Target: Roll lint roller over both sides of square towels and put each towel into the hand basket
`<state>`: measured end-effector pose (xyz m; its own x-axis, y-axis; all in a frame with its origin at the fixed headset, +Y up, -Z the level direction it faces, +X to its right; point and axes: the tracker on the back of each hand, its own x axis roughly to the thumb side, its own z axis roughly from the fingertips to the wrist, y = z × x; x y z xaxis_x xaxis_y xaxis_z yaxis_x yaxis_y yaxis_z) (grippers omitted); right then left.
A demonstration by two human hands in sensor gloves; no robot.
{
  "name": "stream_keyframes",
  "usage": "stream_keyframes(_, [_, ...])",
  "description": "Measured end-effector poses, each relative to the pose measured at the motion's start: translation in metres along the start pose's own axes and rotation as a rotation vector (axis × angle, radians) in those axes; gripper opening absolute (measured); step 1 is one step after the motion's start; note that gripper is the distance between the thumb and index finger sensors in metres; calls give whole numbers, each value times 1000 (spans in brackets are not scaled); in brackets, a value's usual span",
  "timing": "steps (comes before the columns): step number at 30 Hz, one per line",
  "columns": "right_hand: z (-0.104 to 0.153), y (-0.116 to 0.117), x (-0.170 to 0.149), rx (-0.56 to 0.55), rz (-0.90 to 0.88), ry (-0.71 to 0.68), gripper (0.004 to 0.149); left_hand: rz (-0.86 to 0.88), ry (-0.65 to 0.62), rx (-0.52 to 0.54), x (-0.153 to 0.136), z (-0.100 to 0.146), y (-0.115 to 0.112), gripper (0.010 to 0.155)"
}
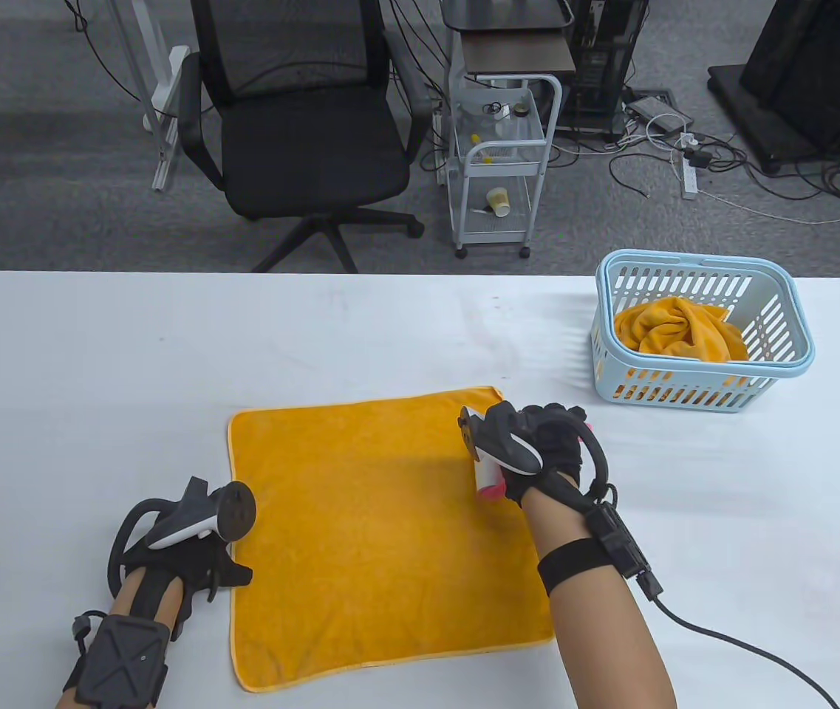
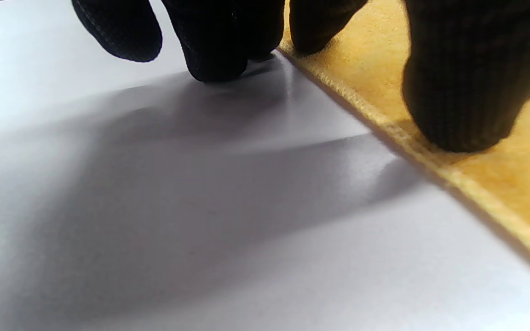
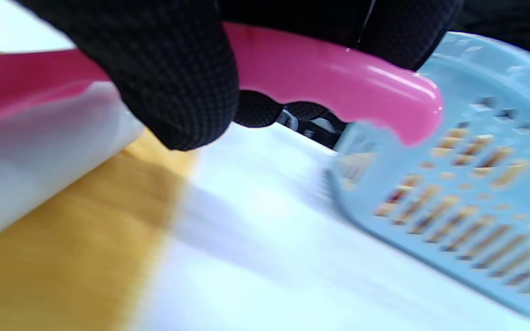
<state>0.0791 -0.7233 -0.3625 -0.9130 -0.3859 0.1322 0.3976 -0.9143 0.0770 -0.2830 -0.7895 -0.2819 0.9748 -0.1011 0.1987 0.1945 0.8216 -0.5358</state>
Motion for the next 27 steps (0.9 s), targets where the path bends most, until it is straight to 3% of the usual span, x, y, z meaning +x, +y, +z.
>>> stream_keyframes(4, [19, -20, 59, -44, -182, -210, 57, 4, -2, 0, 0, 0, 0, 94])
stream_keyframes(7, [31, -27, 105, -69, -205, -336, 58, 9, -2, 0, -1, 0, -1, 94])
stream_keyframes(9, [34, -27, 114, -61, -170, -355, 58, 10, -2, 0, -1, 0, -1, 94])
stream_keyframes(12, [33, -22, 101, -73, -101, -318, 57, 10, -2, 2, -1, 0, -1, 94])
stream_keyframes(19, [25, 14, -11, 46, 64, -56, 55, 5, -1, 0, -1, 0, -1, 94])
stream_keyframes(22, [26, 27, -40, 79, 55, 11, 54, 3, 0, 0, -1, 0, -1, 94])
stream_keyframes(24, [32, 23, -39, 53, 8, -7, 54, 3, 0, 0, -1, 0, -1, 94])
stream_keyframes(27, [40, 8, -2, -11, -61, -119, 56, 3, 1, 0, -1, 0, -1, 94])
